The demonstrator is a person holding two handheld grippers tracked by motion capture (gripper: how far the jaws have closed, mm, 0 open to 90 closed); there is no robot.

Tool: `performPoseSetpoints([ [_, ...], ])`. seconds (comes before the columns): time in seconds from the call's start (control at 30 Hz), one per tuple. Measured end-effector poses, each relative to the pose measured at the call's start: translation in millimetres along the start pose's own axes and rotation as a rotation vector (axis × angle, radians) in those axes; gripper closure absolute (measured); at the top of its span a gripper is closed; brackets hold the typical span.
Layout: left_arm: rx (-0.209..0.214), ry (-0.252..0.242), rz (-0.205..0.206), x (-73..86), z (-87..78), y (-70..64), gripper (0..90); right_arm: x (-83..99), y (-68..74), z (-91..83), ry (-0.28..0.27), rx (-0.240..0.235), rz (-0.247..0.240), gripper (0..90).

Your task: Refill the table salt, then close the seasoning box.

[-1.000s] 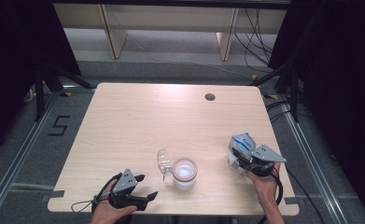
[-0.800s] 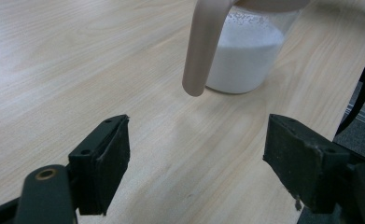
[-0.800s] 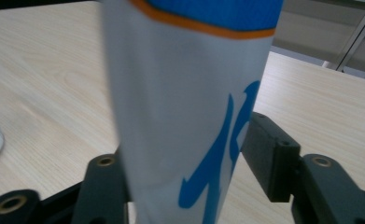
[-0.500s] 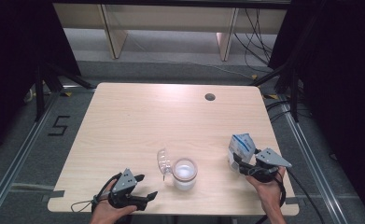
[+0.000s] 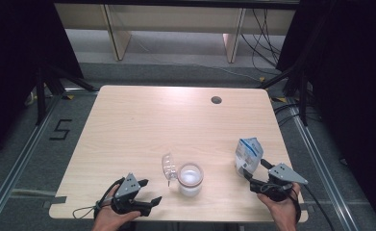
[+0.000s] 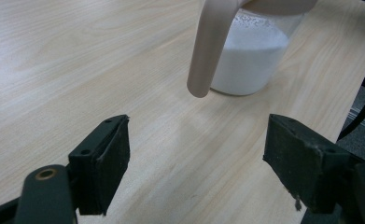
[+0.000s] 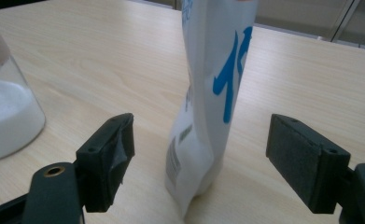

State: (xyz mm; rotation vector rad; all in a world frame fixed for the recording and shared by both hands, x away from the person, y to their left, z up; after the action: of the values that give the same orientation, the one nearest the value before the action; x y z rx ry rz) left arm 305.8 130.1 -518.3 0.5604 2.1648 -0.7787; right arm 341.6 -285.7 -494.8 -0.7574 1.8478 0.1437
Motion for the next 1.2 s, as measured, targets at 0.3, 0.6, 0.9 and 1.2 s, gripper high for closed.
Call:
performPoseSetpoints([
  [0.3,-0.007,-0.031,0.004,-5.4,-5.1,1.8,23.1,7.8,7.2,-15.0,0.057,0.006,-0.023,24.4],
  [0.6,0.018,-0.047,-0.02,-12.8,-9.0,0.7,25.5,12.3,19.3,-26.6,0.098,-0.02,-0.041,24.0],
  [0.9,0.046,-0.074,-0.044,-23.9,-13.9,-2.6,30.2,12.4,26.8,-30.2,0.107,-0.043,-0.074,23.2],
  [1.2,0.066,-0.109,-0.019,-34.4,-22.7,-7.0,51.4,14.2,28.5,-32.9,0.109,-0.037,-0.088,23.4],
])
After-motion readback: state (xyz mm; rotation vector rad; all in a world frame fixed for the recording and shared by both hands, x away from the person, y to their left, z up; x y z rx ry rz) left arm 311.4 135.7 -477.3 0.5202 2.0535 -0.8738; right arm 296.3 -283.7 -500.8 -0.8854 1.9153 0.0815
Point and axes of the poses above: each handheld gripper's, and its own axes: z roughly forward along the jaws, x roughly out of its underside, y roughly to its left, the point moved 3 cm from there along z, roughly forward along the jaws, and after that the axes turned 15 degrees about -z, right-handed, at the moved point
